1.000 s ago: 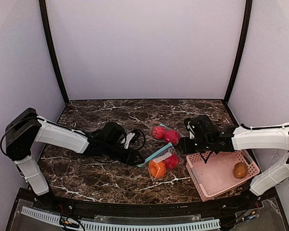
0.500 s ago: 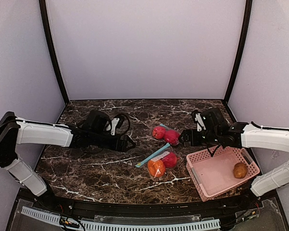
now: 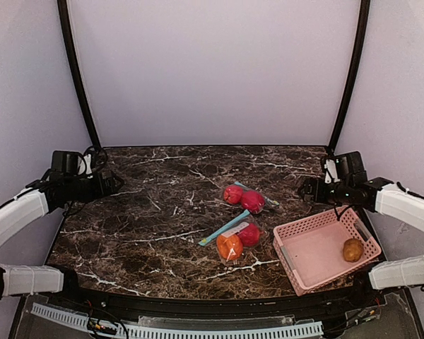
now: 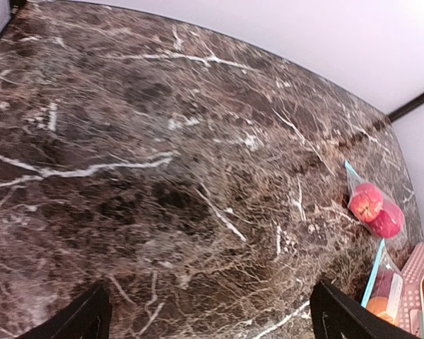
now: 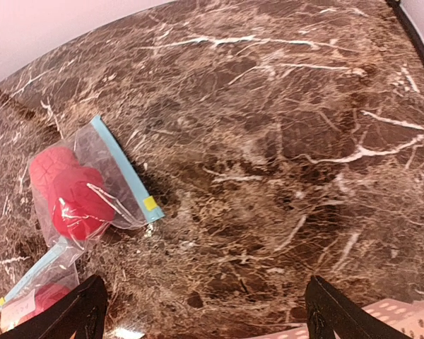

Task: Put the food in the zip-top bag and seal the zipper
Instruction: Reset both arms

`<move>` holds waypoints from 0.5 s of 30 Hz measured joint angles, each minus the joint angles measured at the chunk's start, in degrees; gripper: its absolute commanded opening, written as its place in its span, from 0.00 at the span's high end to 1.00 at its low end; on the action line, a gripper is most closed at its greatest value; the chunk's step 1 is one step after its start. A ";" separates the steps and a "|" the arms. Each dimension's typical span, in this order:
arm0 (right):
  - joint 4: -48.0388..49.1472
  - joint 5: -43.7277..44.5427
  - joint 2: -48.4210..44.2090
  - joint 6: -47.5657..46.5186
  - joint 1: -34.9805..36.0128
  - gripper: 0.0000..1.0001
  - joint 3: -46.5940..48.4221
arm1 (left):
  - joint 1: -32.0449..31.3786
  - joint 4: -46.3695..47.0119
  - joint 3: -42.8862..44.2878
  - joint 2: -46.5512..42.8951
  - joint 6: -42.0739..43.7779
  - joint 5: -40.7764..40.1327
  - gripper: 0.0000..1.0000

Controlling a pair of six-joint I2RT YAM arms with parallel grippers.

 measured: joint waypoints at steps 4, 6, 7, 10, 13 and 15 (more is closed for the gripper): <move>-1.36 -0.44 -4.87 -1.36 -3.72 0.04 -0.66 | 7.69 -5.18 0.13 -6.14 2.32 -0.35 0.01; -1.42 -0.28 -8.44 -2.43 -4.39 0.03 -1.36 | 8.33 -7.89 0.31 -8.07 3.91 -1.92 0.01; -1.38 -0.11 -10.62 -3.04 -4.42 0.03 -1.84 | 8.39 -9.51 0.33 -9.46 5.03 -3.21 0.01; -0.70 0.90 -17.59 -5.07 -4.46 0.03 -3.56 | 8.41 -12.15 0.33 -13.53 7.23 -5.88 0.01; 1.40 1.57 -24.70 -7.19 -4.48 0.03 -5.95 | 8.41 -12.83 0.33 -18.97 9.35 -7.98 0.01; 2.54 2.27 -28.89 -8.68 -4.59 0.03 -8.02 | 8.41 -12.94 0.39 -22.12 10.69 -9.11 0.01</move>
